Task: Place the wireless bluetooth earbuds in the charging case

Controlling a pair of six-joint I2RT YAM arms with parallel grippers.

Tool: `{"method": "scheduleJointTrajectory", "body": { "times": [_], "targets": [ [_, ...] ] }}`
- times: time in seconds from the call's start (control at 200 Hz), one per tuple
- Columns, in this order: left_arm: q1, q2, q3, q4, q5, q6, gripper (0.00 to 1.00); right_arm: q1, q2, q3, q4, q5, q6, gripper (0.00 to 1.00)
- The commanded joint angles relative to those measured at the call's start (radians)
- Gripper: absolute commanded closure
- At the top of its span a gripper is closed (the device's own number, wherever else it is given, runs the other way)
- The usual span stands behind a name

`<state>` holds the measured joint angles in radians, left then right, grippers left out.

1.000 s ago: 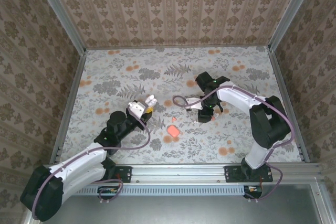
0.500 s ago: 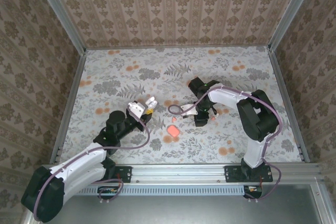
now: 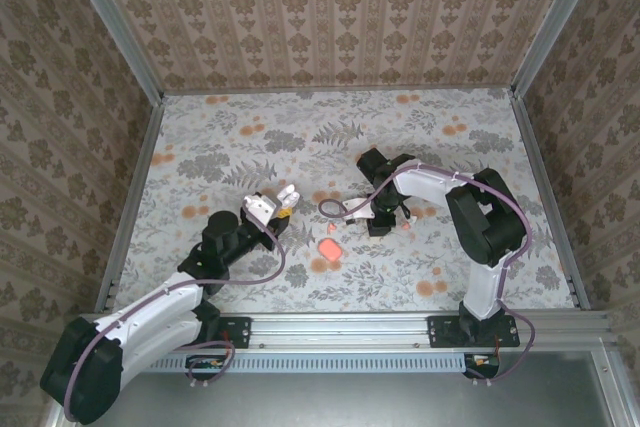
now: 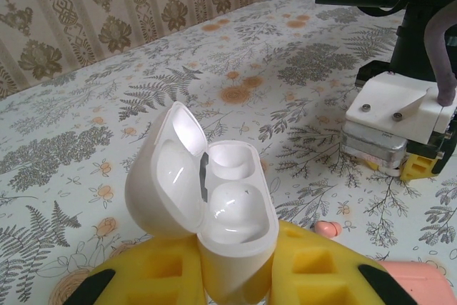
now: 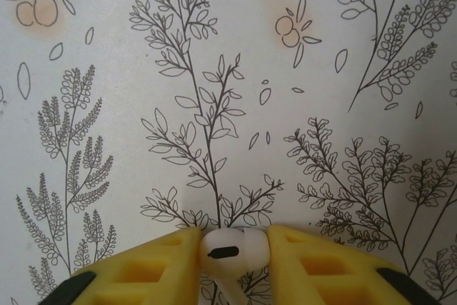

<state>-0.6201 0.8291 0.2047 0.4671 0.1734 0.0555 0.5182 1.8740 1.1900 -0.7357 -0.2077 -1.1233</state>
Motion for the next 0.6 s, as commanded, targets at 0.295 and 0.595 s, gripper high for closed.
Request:
{"method": "scheduleJointTrajectory", "body": {
  "times": [0.295, 0.595],
  "targets": [
    [0.006, 0.06, -0.037, 0.118, 0.029, -0.002, 0.91, -0.015, -0.136, -0.081, 0.111, -0.105, 0.085, 0.76],
    [-0.009, 0.239, -0.035, 0.395, 0.086, 0.035, 0.92, -0.062, -0.398, -0.317, 0.515, -0.37, 0.4, 0.76]
  ]
}}
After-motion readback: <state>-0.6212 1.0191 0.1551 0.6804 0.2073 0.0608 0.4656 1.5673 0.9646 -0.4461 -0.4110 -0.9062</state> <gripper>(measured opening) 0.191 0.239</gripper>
